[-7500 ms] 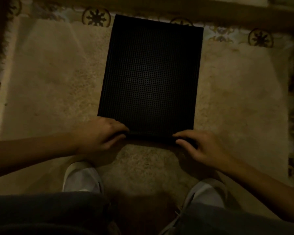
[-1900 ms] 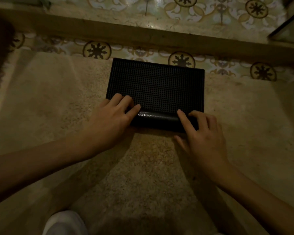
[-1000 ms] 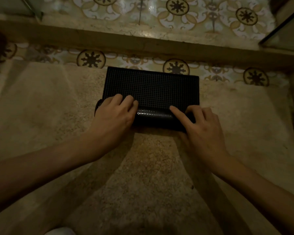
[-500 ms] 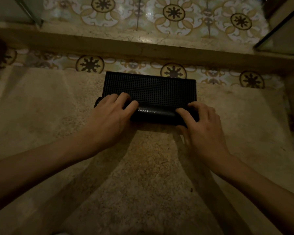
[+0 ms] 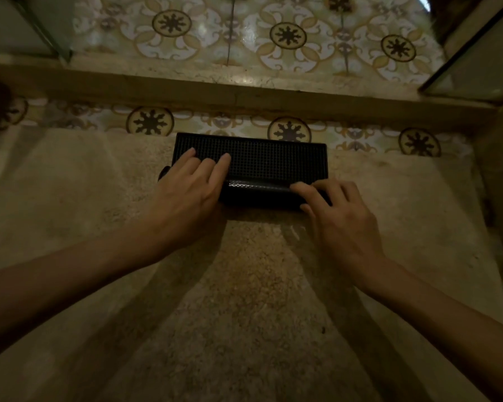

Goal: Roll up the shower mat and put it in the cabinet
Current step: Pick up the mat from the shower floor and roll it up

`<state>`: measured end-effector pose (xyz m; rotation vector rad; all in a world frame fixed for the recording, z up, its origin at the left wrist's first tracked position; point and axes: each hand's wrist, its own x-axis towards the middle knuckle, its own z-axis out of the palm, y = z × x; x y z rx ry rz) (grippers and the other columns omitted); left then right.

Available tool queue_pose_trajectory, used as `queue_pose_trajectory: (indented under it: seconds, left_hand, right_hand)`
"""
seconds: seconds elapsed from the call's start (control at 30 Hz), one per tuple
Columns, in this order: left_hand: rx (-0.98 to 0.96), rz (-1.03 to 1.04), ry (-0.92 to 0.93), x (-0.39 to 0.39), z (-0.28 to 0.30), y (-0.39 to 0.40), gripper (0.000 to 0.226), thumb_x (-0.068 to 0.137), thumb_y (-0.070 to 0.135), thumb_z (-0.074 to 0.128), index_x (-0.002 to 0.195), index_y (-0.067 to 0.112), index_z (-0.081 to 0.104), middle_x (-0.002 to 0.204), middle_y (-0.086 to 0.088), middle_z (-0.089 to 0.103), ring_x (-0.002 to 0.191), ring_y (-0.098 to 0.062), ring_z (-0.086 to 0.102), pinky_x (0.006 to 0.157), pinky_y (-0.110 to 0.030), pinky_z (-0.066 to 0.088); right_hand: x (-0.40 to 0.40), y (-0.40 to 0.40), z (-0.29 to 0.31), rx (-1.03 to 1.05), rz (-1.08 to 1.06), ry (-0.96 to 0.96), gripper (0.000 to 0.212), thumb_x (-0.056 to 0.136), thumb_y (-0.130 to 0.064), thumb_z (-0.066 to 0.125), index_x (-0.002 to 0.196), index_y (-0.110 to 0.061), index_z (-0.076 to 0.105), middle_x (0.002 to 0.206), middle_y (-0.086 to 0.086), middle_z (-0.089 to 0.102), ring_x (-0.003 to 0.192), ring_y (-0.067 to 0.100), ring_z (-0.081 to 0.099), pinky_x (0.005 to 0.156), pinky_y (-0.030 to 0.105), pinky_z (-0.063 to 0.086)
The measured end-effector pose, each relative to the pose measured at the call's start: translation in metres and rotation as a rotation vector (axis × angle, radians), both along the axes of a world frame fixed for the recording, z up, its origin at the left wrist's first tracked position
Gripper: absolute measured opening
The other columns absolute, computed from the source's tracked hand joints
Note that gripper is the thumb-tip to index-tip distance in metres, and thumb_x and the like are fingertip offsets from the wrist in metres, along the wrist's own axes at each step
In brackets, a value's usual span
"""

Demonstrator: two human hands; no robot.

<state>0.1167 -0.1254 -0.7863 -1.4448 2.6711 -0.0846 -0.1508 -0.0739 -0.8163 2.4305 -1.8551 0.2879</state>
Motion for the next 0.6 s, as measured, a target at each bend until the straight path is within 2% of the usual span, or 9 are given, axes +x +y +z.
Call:
queue_pose_trajectory:
  seconds: [0.07, 0.13, 0.23, 0.3, 0.37, 0.43, 0.47, 0.6]
  left_hand:
    - [0.022, -0.008, 0.037, 0.002, 0.001, -0.002, 0.067, 0.084, 0.027, 0.064, 0.139, -0.003, 0.039, 0.111, -0.018, 0.061, 0.1, -0.034, 0.057, 0.114, -0.049, 0.03]
    - [0.055, -0.025, 0.035, 0.005, 0.002, 0.001, 0.06, 0.084, 0.028, 0.063, 0.134, 0.0, 0.044, 0.12, -0.02, 0.059, 0.107, -0.035, 0.057, 0.114, -0.05, 0.031]
    - [0.079, -0.035, -0.034, 0.005, 0.0, 0.006, 0.061, 0.087, 0.029, 0.062, 0.137, 0.0, 0.042, 0.139, -0.027, 0.048, 0.126, -0.039, 0.048, 0.115, -0.05, 0.029]
    - [0.082, -0.014, -0.024, 0.004, 0.0, 0.004, 0.06, 0.087, 0.026, 0.064, 0.136, 0.0, 0.043, 0.139, -0.028, 0.047, 0.125, -0.04, 0.047, 0.112, -0.049, 0.033]
    - [0.099, 0.02, 0.043, 0.002, 0.003, -0.001, 0.057, 0.085, 0.023, 0.066, 0.133, 0.002, 0.044, 0.133, -0.025, 0.048, 0.114, -0.038, 0.05, 0.095, -0.047, 0.048]
    - [0.125, 0.039, 0.071, 0.001, 0.006, -0.01, 0.056, 0.085, 0.024, 0.066, 0.132, 0.006, 0.043, 0.129, -0.021, 0.045, 0.107, -0.032, 0.048, 0.077, -0.041, 0.05]
    - [0.126, 0.035, 0.065, 0.001, 0.007, -0.014, 0.058, 0.084, 0.026, 0.067, 0.133, 0.007, 0.043, 0.129, -0.019, 0.044, 0.107, -0.031, 0.046, 0.078, -0.04, 0.049]
    - [0.079, 0.005, -0.048, -0.005, 0.008, -0.032, 0.075, 0.081, 0.041, 0.07, 0.141, 0.008, 0.039, 0.133, -0.016, 0.045, 0.12, -0.032, 0.042, 0.096, -0.042, 0.042]
  right_hand:
    - [-0.003, -0.001, -0.001, 0.006, -0.008, 0.002, 0.05, 0.088, -0.004, 0.069, 0.132, -0.024, 0.057, 0.124, 0.007, 0.06, 0.109, 0.029, 0.052, 0.06, 0.032, 0.048]
    - [-0.003, -0.007, 0.001, 0.019, -0.015, -0.03, 0.046, 0.087, -0.003, 0.068, 0.129, -0.021, 0.06, 0.126, 0.009, 0.063, 0.113, 0.03, 0.054, 0.065, 0.036, 0.052]
    - [-0.001, -0.017, 0.004, 0.058, -0.02, -0.066, 0.041, 0.092, -0.006, 0.064, 0.131, -0.017, 0.06, 0.133, 0.013, 0.061, 0.122, 0.033, 0.055, 0.082, 0.044, 0.054]
    - [0.0, -0.02, 0.004, 0.066, -0.016, -0.069, 0.042, 0.092, -0.005, 0.064, 0.133, -0.013, 0.06, 0.139, 0.018, 0.056, 0.127, 0.037, 0.051, 0.091, 0.049, 0.052]
    - [0.001, -0.022, 0.005, 0.057, -0.032, -0.067, 0.044, 0.092, -0.007, 0.065, 0.135, -0.012, 0.058, 0.142, 0.023, 0.049, 0.125, 0.041, 0.048, 0.09, 0.051, 0.049]
    - [0.0, -0.028, 0.005, 0.038, -0.032, -0.059, 0.045, 0.093, -0.012, 0.064, 0.137, -0.012, 0.057, 0.136, 0.023, 0.049, 0.118, 0.041, 0.047, 0.086, 0.05, 0.048]
    - [-0.001, -0.031, 0.005, 0.032, -0.019, -0.046, 0.044, 0.094, -0.014, 0.063, 0.138, -0.012, 0.056, 0.132, 0.021, 0.052, 0.116, 0.039, 0.047, 0.085, 0.049, 0.048]
    - [-0.002, -0.048, 0.007, 0.048, 0.044, 0.013, 0.047, 0.097, -0.026, 0.054, 0.14, -0.008, 0.053, 0.126, 0.016, 0.057, 0.113, 0.033, 0.051, 0.084, 0.043, 0.044]
